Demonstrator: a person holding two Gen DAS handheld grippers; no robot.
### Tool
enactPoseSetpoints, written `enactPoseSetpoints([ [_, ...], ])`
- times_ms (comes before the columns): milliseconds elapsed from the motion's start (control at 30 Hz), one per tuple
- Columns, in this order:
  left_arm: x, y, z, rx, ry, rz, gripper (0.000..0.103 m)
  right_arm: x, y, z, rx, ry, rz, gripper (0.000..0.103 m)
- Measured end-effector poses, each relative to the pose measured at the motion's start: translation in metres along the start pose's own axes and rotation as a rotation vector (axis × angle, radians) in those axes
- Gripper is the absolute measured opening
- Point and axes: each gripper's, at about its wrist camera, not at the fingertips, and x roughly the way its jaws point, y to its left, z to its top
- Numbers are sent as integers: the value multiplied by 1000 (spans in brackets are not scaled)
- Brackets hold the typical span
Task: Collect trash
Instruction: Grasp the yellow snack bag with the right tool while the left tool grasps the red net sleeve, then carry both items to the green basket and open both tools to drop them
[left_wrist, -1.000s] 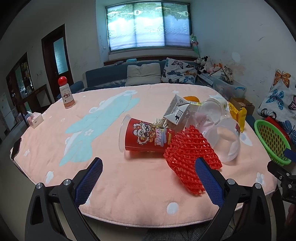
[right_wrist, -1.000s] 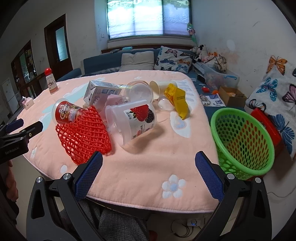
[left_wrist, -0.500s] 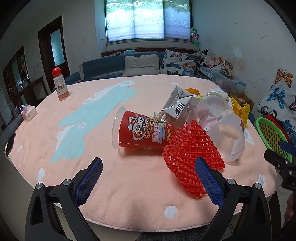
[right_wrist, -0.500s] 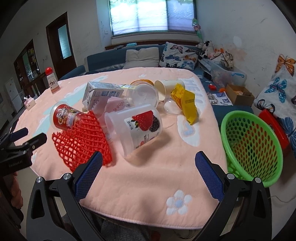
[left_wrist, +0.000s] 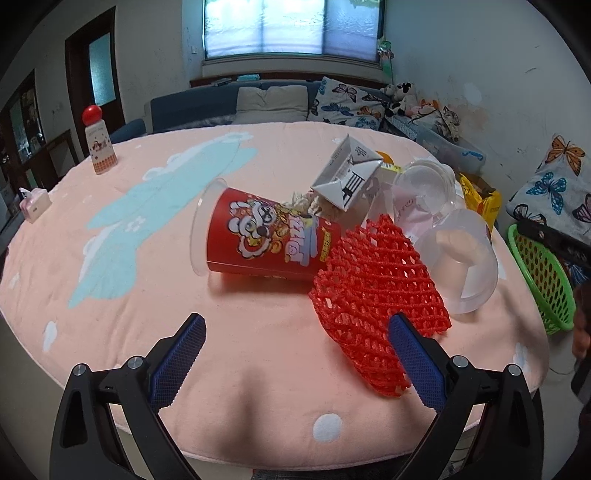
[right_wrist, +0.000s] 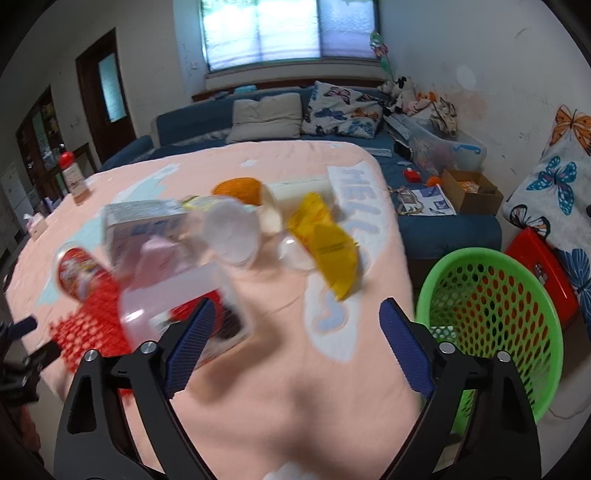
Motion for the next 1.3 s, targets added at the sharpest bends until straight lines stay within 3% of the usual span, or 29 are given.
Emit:
enactPoseSetpoints([
  [100,6,-5,-1,14,9,-13,94,17,-9,10,-8,3,-11,80],
  [167,9,-7,-2,22,19,-32,85,29,-13,16,-9,15,-10,77],
  [467,33,-7,-4,-21,96,-86,74,82,-23,28,-7,68,-13,64],
  [633,43,-9,-2,-38,128,-132,61,94,-23,28,-7,87,-12,43],
  [900,49,-17,-1,-37,137,-222,23,83,-19,25,-24,60,-12,28],
  [967,47,-19,-1,-28,132,-230,8,80,-18,25,-23,55,-9,27],
  [1300,24,-25,4,9,57,-235,7,44,-19,22,18,0,13,25],
])
